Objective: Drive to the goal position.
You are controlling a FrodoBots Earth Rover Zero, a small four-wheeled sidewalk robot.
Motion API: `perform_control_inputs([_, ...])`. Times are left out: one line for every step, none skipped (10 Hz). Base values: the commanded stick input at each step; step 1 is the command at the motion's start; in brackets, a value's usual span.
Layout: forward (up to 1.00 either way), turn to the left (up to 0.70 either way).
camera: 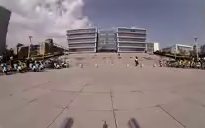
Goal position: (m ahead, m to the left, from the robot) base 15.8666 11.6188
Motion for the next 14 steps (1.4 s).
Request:
perform_control_inputs([1.0,0.01])
perform_control_inputs([1.0,0.01])
perform_control_inputs([1.0,0.01])
perform_control_inputs([1.0,0.01])
perform_control_inputs([1.0,0.01])
perform_control_inputs([1.0,0.01])
perform_control_inputs([1.0,0.01])
perform_control_inputs([1.0,0.01])
perform_control_inputs([1.0,0.01])
perform_control_inputs([1.0,0.0])
perform_control_inputs([1.0,-0.03])
perform_control_inputs([1.0,-0.06])
perform_control_inputs([1.0,-0.1])
perform_control_inputs([1.0,-0.13])
